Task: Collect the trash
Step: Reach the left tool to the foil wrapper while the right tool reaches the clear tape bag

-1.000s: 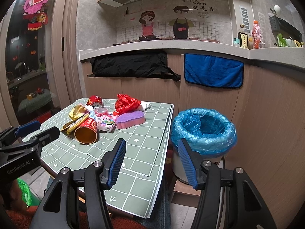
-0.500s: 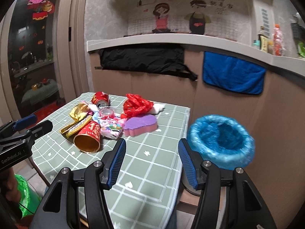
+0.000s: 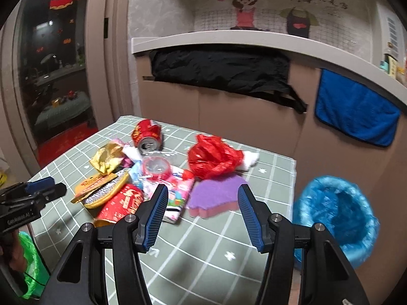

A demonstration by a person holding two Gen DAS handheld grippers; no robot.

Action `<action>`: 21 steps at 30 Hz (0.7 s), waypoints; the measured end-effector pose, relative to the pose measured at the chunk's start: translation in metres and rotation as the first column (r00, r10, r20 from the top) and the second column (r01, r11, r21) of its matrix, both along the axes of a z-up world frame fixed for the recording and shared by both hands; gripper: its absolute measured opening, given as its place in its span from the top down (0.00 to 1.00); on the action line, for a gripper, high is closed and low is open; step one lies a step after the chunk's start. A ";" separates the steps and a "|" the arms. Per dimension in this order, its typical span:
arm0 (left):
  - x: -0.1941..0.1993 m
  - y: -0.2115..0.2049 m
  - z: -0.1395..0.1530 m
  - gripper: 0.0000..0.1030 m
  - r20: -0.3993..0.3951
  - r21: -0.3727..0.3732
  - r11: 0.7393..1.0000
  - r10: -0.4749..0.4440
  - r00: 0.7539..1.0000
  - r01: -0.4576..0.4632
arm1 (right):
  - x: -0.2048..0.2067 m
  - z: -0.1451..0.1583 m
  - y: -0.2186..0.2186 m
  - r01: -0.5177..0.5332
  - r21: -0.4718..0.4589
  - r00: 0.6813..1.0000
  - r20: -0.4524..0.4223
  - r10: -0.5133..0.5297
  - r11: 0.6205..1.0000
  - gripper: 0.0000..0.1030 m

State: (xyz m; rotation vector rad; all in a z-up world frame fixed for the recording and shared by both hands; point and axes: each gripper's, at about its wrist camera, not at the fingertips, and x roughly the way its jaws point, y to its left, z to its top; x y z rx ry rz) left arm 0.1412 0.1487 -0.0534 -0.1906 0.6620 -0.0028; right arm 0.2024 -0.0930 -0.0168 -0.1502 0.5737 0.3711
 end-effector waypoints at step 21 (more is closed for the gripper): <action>0.033 0.036 -0.023 0.62 -0.055 -0.084 0.996 -0.047 0.997 0.043 | -0.003 -0.036 0.023 -0.089 -0.043 0.989 -0.124 0.083 0.995 0.49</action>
